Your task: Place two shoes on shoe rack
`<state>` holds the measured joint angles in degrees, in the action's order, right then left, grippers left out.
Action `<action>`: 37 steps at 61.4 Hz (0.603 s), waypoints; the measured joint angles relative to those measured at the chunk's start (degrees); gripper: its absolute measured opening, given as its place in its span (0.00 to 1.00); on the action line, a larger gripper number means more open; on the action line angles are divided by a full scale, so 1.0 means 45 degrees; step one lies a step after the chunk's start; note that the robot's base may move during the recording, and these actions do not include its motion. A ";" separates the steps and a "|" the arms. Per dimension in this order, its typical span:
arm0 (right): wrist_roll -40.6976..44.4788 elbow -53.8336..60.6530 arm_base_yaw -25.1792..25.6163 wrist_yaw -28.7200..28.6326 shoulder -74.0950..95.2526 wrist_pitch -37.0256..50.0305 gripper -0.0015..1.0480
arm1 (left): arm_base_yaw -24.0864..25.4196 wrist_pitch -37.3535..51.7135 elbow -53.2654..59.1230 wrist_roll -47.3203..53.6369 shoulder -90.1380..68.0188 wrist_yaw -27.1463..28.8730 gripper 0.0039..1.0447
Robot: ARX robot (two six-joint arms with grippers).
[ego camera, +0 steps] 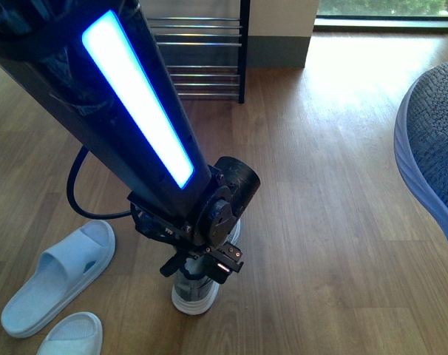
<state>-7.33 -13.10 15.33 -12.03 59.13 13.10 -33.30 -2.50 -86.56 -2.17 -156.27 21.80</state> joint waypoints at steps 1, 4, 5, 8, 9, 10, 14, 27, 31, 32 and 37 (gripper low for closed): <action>-0.0005 0.0000 0.0000 0.0000 0.0000 0.0000 0.02 | -0.0015 0.0010 0.0053 -0.0015 0.0053 0.0000 0.91; -0.0005 0.0000 0.0000 0.0000 0.0000 0.0000 0.02 | -0.0063 0.0083 0.0243 -0.0073 0.0282 0.0005 0.91; 0.0000 0.0000 0.0000 0.0000 0.0000 0.0000 0.02 | -0.0083 0.0107 0.0321 -0.0078 0.0398 0.0010 0.91; -0.0005 0.0000 0.0000 0.0000 0.0000 0.0000 0.02 | -0.0092 0.0165 0.0476 -0.0131 0.0631 0.0053 0.91; -0.0005 0.0000 0.0000 0.0000 0.0000 0.0000 0.02 | -0.0092 0.0175 0.0505 -0.0146 0.0675 0.0068 0.91; 0.0000 0.0000 0.0000 0.0000 0.0000 0.0000 0.02 | -0.0092 0.0194 0.0563 -0.0155 0.0748 0.0107 0.91; 0.0000 0.0000 0.0000 0.0000 0.0000 0.0000 0.02 | -0.0087 0.0248 0.0690 -0.0160 0.0879 0.0175 0.91; -0.0005 0.0000 0.0000 0.0000 0.0000 0.0000 0.02 | 0.0151 0.0267 0.0894 -0.0160 0.0884 0.0359 0.91; -0.0005 0.0000 0.0000 0.0000 0.0000 0.0000 0.02 | 0.0194 0.0214 0.0748 -0.0165 0.0753 0.0427 0.91; 0.0000 0.0000 0.0000 0.0000 0.0000 0.0000 0.02 | 0.0199 0.0209 0.0699 -0.0160 0.0709 0.0442 0.91; -0.0005 0.0000 0.0000 0.0000 0.0000 0.0000 0.02 | 0.0214 0.0146 0.0350 -0.0151 0.0335 0.0515 0.91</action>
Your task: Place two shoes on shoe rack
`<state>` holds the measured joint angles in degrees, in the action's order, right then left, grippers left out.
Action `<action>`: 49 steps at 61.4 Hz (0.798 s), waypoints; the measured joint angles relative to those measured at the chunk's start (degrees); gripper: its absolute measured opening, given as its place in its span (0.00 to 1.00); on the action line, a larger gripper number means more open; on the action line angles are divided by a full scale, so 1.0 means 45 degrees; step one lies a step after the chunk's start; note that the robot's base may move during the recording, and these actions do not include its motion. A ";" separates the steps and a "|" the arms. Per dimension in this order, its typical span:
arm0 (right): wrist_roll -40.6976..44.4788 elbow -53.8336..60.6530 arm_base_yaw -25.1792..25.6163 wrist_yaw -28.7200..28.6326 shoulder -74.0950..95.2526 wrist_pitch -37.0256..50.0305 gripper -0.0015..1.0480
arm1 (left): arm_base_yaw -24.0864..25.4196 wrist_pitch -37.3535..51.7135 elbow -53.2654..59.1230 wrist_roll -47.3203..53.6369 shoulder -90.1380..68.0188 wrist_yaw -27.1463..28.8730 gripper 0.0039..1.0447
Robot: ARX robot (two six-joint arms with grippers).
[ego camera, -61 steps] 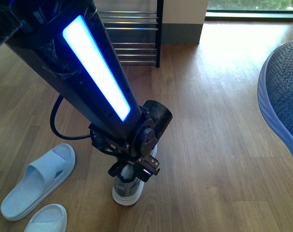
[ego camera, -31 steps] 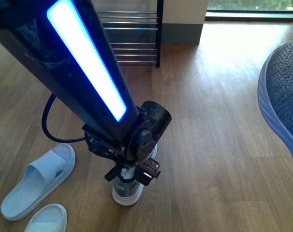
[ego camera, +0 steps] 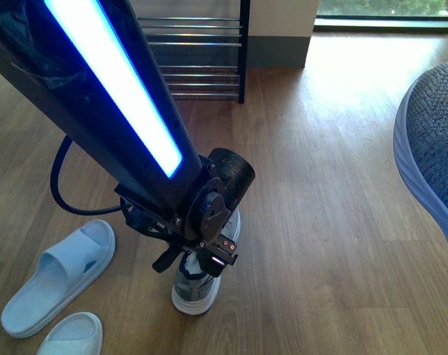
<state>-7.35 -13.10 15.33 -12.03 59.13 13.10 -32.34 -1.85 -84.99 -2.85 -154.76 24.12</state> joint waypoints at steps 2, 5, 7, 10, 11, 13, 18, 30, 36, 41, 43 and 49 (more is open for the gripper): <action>0.0005 0.0000 0.0000 0.0000 0.0000 0.0000 0.02 | 0.0000 -0.0010 -0.0068 0.0000 -0.0083 0.0005 0.91; 0.0005 0.0000 0.0000 0.0000 0.0000 0.0000 0.02 | -0.0010 -0.0155 -0.0330 0.0000 -0.0384 0.0015 0.91; 0.0000 0.0000 0.0000 0.0005 0.0000 0.0000 0.02 | -0.0019 -0.0214 -0.0500 0.0000 -0.0554 0.0015 0.91; 0.0000 0.0000 0.0000 0.0000 0.0000 0.0000 0.02 | -0.0024 -0.0282 -0.0767 0.0000 -0.0826 0.0005 0.91; 0.0005 0.0000 0.0000 0.0000 0.0000 0.0000 0.02 | -0.0024 -0.0287 -0.0835 0.0000 -0.0894 0.0010 0.91; 0.0005 0.0000 0.0000 0.0000 0.0000 0.0000 0.02 | -0.0024 -0.0340 -0.1025 0.0000 -0.1088 0.0073 0.91; 0.0000 0.0000 0.0000 0.0000 0.0000 0.0000 0.02 | -0.0029 -0.0500 -0.1491 0.0000 -0.1496 0.0204 0.91; 0.0005 0.0000 0.0000 0.0000 0.0000 0.0000 0.02 | -0.0063 -0.0840 -0.2487 0.0000 -0.2152 0.0680 0.91; 0.0005 0.0000 0.0000 0.0000 0.0000 0.0000 0.02 | -0.0136 -0.0991 -0.2832 0.0000 -0.2404 0.0845 0.82; 0.0000 0.0000 0.0000 0.0000 0.0000 0.0000 0.02 | -0.0248 -0.1093 -0.3007 -0.0034 -0.2555 0.0845 0.70; 0.0005 0.0000 0.0000 0.0000 0.0000 0.0000 0.02 | -0.0282 -0.1127 -0.3041 -0.0058 -0.2599 0.0850 0.66; 0.0005 0.0000 0.0000 0.0000 0.0000 0.0000 0.02 | -0.0437 -0.1195 -0.3128 -0.0214 -0.2710 0.0835 0.52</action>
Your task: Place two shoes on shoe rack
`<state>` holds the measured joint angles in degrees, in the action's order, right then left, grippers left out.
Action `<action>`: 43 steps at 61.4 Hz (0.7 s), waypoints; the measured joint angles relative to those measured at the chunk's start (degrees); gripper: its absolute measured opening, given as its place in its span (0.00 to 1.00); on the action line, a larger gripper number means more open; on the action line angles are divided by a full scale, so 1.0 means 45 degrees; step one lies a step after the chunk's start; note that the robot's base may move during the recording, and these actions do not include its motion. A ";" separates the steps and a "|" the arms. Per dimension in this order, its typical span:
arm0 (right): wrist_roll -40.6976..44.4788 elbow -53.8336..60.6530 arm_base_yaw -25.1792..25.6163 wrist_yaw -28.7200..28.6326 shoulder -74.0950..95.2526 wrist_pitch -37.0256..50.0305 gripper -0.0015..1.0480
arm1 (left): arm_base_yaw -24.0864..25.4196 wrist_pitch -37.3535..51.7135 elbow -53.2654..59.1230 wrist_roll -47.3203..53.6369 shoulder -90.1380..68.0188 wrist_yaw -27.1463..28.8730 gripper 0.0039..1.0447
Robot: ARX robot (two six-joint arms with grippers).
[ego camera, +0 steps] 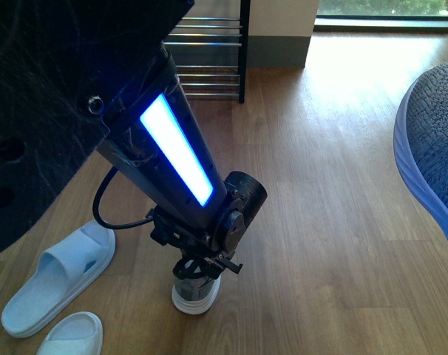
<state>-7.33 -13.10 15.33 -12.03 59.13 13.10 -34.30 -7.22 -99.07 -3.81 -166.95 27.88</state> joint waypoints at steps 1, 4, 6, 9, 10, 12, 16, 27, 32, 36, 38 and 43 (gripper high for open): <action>-0.0005 0.0000 0.0000 0.0000 0.0000 0.0000 0.02 | -0.0015 0.0000 -0.0005 -0.0010 -0.0005 -0.0005 0.51; 0.0000 0.0000 0.0000 0.0000 0.0000 0.0000 0.02 | -0.0087 -0.0005 -0.0005 -0.0136 -0.0034 -0.0015 0.44; 0.0000 0.0000 0.0000 0.0000 0.0000 0.0000 0.02 | -0.0131 -0.0010 -0.0005 -0.0233 -0.0053 -0.0078 0.39; 0.0000 0.0000 0.0000 0.0000 0.0000 0.0000 0.02 | -0.0175 -0.0029 0.0005 -0.0355 -0.0068 -0.0112 0.32; 0.0000 0.0000 0.0000 0.0000 0.0000 0.0000 0.02 | -0.0189 -0.0044 0.0005 -0.0389 -0.0073 -0.0112 0.30; -0.0005 0.0000 0.0000 0.0000 0.0000 0.0000 0.02 | -0.0219 -0.0068 0.0034 -0.0486 -0.0073 -0.0151 0.25; 0.0000 0.0000 0.0000 0.0000 0.0000 0.0000 0.02 | -0.0253 -0.0058 0.0121 -0.0690 -0.0078 -0.0189 0.16; -0.0005 0.0000 0.0000 0.0000 0.0000 0.0000 0.02 | -0.0272 0.0267 0.0573 -0.1190 -0.0005 -0.0204 0.01; 0.0000 0.0000 0.0000 0.0005 0.0000 0.0000 0.02 | -0.0267 0.0515 0.0981 -0.1399 0.0209 -0.0374 0.01; -0.0005 0.0000 0.0000 0.0000 0.0000 0.0000 0.02 | -0.0233 0.0670 0.1472 -0.1564 0.0491 -0.0495 0.01; 0.0000 0.0000 0.0000 0.0000 0.0000 0.0000 0.02 | -0.0204 0.0719 0.1671 -0.1608 0.0612 -0.0529 0.01; 0.0000 0.0000 0.0000 0.0000 0.0000 0.0000 0.02 | -0.0102 0.1015 0.2419 -0.1851 0.1093 -0.0685 0.01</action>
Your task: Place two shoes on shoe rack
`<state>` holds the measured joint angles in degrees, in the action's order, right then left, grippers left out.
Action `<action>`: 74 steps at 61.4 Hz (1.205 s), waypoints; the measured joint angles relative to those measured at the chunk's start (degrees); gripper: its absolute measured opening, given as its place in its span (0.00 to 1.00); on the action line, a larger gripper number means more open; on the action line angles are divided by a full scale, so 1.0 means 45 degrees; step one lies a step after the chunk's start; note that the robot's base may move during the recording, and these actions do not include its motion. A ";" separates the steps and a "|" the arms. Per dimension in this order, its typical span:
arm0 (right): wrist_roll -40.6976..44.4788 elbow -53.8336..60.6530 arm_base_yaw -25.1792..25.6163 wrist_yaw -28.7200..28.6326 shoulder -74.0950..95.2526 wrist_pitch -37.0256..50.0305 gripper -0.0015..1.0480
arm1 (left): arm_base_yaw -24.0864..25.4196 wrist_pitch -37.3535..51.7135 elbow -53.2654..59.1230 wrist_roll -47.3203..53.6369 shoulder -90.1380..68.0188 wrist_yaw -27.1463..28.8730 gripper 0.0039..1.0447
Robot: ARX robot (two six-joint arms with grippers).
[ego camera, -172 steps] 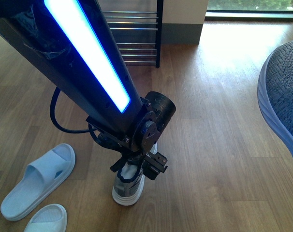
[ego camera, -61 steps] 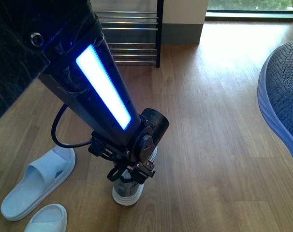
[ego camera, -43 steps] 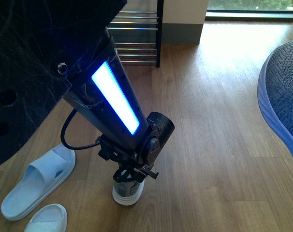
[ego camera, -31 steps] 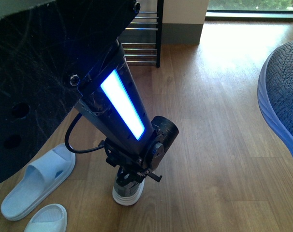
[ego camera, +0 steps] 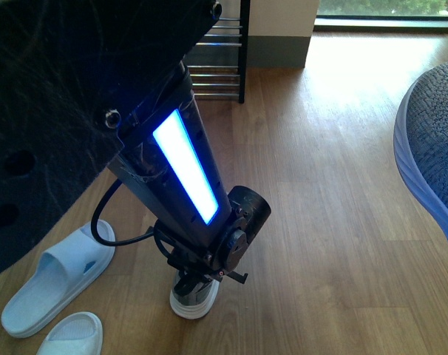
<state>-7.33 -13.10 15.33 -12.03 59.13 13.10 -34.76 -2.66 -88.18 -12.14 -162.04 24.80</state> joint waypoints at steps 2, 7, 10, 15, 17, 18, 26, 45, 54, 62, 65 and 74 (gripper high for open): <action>0.0000 0.0000 0.0000 0.0000 0.0000 0.0000 0.02 | 0.0024 0.0121 0.0219 -0.0058 0.0155 -0.0039 0.01; 0.0000 0.0000 0.0000 0.0000 0.0000 0.0000 0.02 | 0.0136 0.0602 0.1107 -0.0248 0.0826 -0.0078 0.01; 0.0000 0.0000 0.0000 0.0000 0.0000 0.0000 0.02 | 0.0219 0.0869 0.1666 -0.0359 0.1302 -0.0044 0.01; -0.0005 0.0000 0.0000 0.0000 0.0000 0.0000 0.02 | 0.0359 0.1467 0.2720 -0.0539 0.2288 0.0068 0.01; 0.0000 0.0000 0.0000 0.0000 0.0000 0.0000 0.02 | 0.0393 0.1642 0.3070 -0.0534 0.2623 0.0087 0.01; -0.0005 0.0000 0.0000 0.0000 0.0000 0.0000 0.02 | 0.0423 0.1802 0.3429 -0.0534 0.3055 0.0151 0.01; 0.0000 0.0000 0.0000 0.0000 0.0000 0.0000 0.02 | 0.0427 0.2550 0.5061 -0.0495 0.5722 0.0612 0.01; -0.0005 0.0000 0.0000 0.0000 0.0000 0.0000 0.02 | 0.0971 0.4187 0.8558 -0.1073 1.0506 0.0840 0.01; 0.0000 0.0000 0.0000 0.0000 0.0000 0.0000 0.02 | 0.1423 0.4265 1.0122 -0.1700 1.2439 0.1457 0.01; 0.0000 0.0000 0.0000 0.0000 0.0000 0.0000 0.02 | 0.1656 0.4002 1.1448 -0.2064 1.5023 0.2059 0.01; 0.0000 0.0000 0.0000 0.0000 0.0000 0.0000 0.02 | 0.1666 0.3832 1.1910 -0.2089 1.6072 0.2035 0.01; -0.0005 0.0000 0.0000 0.0000 0.0000 0.0000 0.02 | 0.1909 0.3317 1.2604 -0.2103 1.8413 0.1705 0.01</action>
<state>-7.35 -13.10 15.33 -12.03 59.13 13.10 -26.17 12.27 -31.46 -21.61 -79.18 32.47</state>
